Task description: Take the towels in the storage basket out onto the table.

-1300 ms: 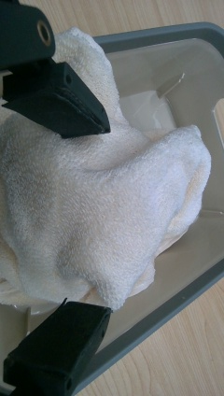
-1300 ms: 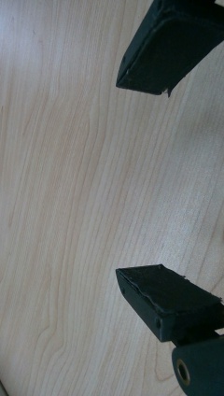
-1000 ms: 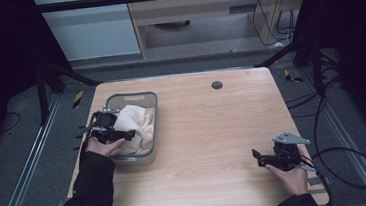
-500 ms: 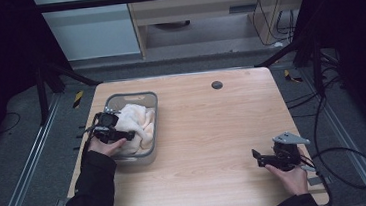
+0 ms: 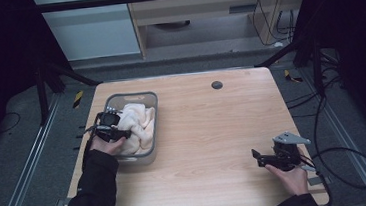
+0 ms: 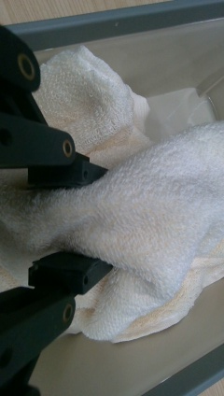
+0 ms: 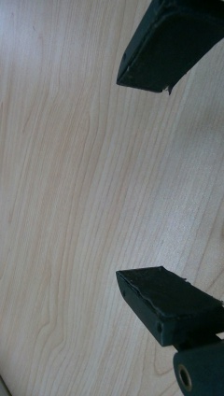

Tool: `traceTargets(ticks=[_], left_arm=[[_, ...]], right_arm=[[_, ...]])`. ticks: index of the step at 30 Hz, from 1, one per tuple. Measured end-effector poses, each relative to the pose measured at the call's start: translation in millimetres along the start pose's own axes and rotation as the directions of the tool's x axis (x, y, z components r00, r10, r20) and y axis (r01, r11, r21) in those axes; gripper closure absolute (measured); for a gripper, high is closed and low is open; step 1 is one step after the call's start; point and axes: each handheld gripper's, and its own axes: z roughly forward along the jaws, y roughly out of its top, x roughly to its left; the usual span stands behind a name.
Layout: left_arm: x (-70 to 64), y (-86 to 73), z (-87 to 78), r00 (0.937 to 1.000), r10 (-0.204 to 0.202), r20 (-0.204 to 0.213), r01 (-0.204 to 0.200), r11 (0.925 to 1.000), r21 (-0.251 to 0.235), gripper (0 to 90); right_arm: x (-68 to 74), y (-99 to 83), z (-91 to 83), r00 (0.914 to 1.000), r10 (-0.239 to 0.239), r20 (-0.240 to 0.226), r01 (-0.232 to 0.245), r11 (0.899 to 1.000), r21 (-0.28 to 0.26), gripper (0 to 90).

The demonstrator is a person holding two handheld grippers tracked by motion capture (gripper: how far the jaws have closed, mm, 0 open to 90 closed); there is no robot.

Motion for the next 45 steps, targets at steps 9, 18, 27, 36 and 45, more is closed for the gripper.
traceTargets(ticks=[9, 18, 27, 36, 45], left_arm=[[1.3, -2.0, -10.3, 0.9998, 0.02, 0.009, -0.02, 0.9987, -0.046, 71.8], [4.1, 0.9, -33.3, 0.9995, 0.008, 0.03, -0.004, 0.9913, -0.132, 73.8], [5.8, 3.4, -49.7, 0.9989, 0.006, 0.047, 0.003, 0.9838, -0.179, 74.2], [7.9, 8.4, -67.8, 0.9979, 0.002, 0.065, 0.013, 0.975, -0.222, 74.3], [11.1, 15.8, -89.4, 0.9981, 0.001, 0.061, 0.015, 0.9647, -0.263, 75.1]], right_arm=[[-0.2, 0.5, -0.7, 0.9999, 0.011, -0.004, -0.011, 1.0, -0.002, 7.0], [-0.8, -0.3, 0.5, 1.0, 0.003, -0.002, -0.003, 1.0, 0.0, 7.1], [-1.1, -0.8, 1.1, 1.0, 0.003, -0.003, -0.003, 1.0, 0.002, 7.2], [-0.7, -1.3, 1.2, 1.0, 0.004, -0.008, -0.004, 1.0, 0.005, 7.3], [-1.7, -1.7, 1.3, 1.0, 0.002, -0.009, -0.002, 1.0, 0.003, 7.4]])
